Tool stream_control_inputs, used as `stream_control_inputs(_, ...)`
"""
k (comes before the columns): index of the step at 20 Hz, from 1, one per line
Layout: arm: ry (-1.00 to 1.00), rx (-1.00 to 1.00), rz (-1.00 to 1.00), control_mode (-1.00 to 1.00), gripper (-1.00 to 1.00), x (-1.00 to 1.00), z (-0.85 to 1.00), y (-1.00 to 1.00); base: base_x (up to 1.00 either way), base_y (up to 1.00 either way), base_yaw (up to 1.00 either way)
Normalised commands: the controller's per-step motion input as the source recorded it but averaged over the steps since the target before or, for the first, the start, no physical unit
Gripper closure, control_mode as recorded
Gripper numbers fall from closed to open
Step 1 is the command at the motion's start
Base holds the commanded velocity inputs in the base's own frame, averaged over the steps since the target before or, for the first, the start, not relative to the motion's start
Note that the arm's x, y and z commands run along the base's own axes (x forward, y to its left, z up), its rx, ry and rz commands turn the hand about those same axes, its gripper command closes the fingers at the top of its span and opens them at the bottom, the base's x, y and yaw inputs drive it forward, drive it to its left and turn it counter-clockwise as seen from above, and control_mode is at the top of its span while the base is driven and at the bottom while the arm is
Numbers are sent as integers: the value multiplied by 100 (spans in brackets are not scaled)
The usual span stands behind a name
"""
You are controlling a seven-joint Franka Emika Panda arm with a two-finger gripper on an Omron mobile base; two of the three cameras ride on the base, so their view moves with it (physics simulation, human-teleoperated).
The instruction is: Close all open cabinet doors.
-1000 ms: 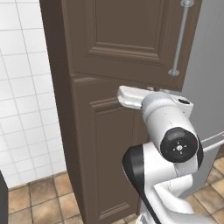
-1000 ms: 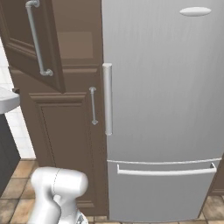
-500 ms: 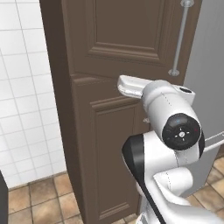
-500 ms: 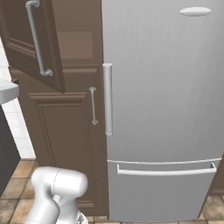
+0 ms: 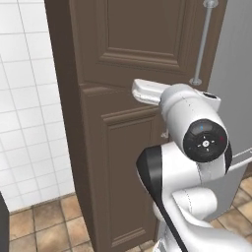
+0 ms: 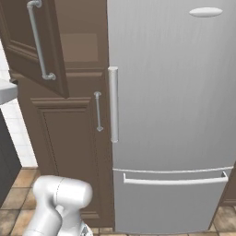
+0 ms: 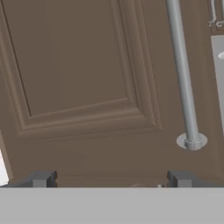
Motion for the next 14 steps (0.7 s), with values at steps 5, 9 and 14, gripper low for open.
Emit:
stream_control_inputs(5,0,0,0,-100,-100,14,0,0,0,0,0)
stream_control_inputs(9,0,0,1,-100,-100,42,0,-12,0,0,0)
stream_control_inputs(14,0,0,8,-100,-100,55,0,-30,0,0,0)
